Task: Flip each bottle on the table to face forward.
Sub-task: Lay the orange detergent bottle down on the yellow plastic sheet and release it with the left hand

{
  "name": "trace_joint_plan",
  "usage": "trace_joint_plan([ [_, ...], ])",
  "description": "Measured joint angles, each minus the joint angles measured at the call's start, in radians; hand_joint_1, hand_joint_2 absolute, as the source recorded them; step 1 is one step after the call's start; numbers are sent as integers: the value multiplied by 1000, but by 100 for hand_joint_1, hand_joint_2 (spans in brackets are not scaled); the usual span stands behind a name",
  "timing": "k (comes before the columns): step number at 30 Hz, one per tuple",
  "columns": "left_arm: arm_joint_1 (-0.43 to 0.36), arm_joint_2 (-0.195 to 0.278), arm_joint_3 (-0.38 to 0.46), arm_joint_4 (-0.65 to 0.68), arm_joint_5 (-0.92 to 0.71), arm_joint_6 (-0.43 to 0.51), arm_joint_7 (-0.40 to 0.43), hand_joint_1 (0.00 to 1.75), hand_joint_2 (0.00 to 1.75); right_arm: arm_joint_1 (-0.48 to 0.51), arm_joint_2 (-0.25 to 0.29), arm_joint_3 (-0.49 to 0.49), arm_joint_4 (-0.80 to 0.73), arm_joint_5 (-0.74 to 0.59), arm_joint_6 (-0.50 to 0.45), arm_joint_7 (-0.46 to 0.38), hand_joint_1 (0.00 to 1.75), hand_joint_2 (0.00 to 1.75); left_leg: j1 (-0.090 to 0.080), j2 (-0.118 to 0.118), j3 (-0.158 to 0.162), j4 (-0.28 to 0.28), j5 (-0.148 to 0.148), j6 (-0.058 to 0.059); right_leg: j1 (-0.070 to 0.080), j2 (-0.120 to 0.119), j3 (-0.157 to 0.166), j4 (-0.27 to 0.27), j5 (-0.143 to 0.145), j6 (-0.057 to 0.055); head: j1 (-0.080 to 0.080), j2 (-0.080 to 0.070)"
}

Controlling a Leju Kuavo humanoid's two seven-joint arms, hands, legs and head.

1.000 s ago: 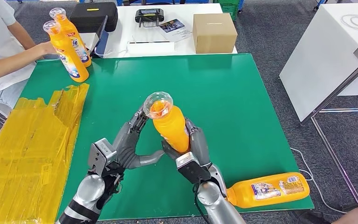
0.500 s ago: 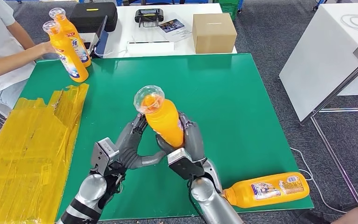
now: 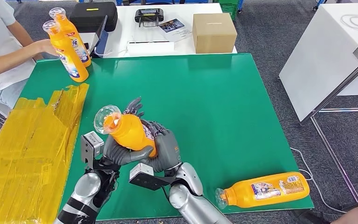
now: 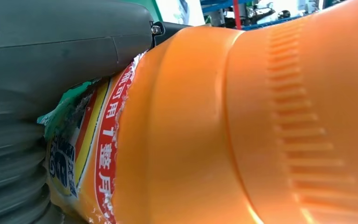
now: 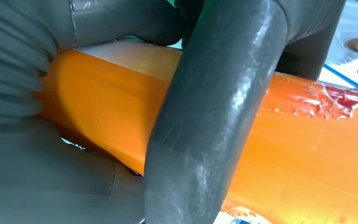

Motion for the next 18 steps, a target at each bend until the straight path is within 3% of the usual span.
trace_joint_plan([
  [18,33,0,42,3,15,3,0,0,175,-50,6,53,105,-27,1,-2,175,175,0,1,0,0,0,0,0,1,-1,0,0,0,0,0],
])
